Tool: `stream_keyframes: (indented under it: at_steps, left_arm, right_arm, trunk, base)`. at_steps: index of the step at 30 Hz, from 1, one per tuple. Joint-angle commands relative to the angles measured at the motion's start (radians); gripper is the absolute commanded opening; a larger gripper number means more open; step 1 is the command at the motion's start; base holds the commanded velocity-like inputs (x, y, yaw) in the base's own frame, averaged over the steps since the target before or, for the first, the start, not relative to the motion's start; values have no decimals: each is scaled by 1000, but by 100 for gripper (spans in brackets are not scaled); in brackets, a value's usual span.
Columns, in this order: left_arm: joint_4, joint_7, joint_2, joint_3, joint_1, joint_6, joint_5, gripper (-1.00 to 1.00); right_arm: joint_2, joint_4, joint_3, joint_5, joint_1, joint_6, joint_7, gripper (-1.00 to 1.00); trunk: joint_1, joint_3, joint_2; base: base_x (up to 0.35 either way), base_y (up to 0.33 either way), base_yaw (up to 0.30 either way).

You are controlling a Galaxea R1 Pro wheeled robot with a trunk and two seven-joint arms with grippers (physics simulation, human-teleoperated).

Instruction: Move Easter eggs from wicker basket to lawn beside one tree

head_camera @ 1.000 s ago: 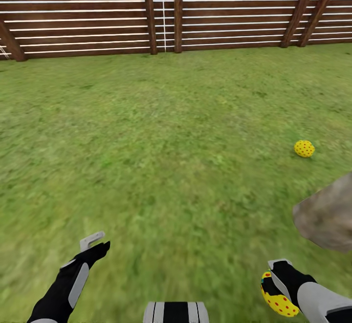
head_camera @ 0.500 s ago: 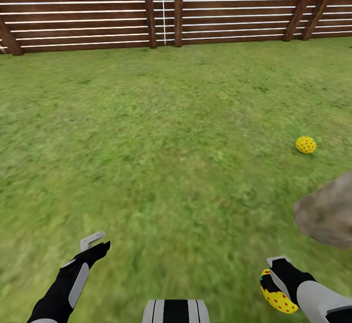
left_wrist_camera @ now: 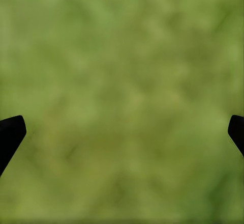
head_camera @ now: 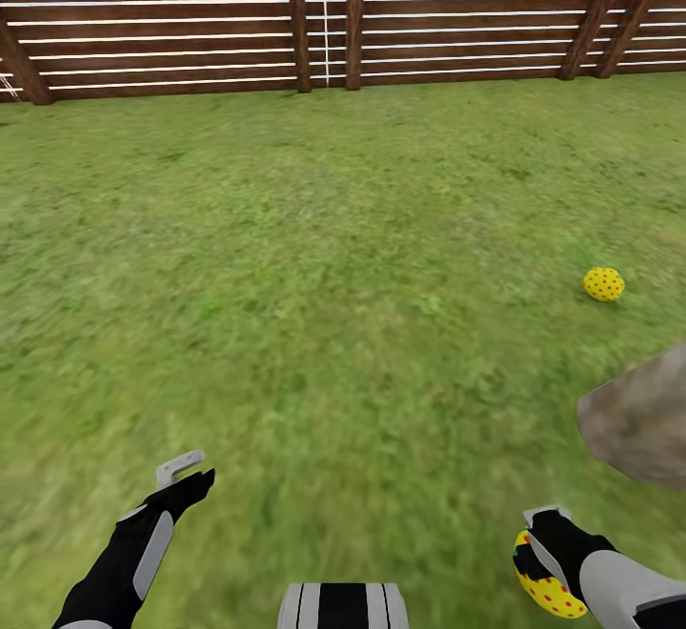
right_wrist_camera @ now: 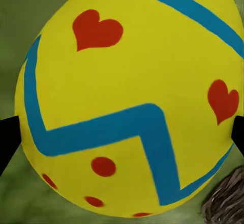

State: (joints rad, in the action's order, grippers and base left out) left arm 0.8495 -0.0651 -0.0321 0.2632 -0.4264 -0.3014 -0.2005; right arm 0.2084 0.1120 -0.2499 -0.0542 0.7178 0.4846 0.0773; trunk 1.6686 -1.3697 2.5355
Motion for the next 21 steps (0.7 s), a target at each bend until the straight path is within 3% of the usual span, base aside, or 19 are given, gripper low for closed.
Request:
stream_keyframes:
  at_steps: [1,21]
  left_arm:
    - [1,-5,0,-1,0,-5,-10,100]
    - [0,-7,0,-3,0,-6,-10,100]
  right_arm:
    - [0,-3,21,-46,-1,3,-7,100]
    - [0,-3,22,-46,-1,3,-7,100]
  trunk:
    - [0,3,0]
    - [-9,80,-5]
  base:
    - [0,0,0]
    - [0,0,0]
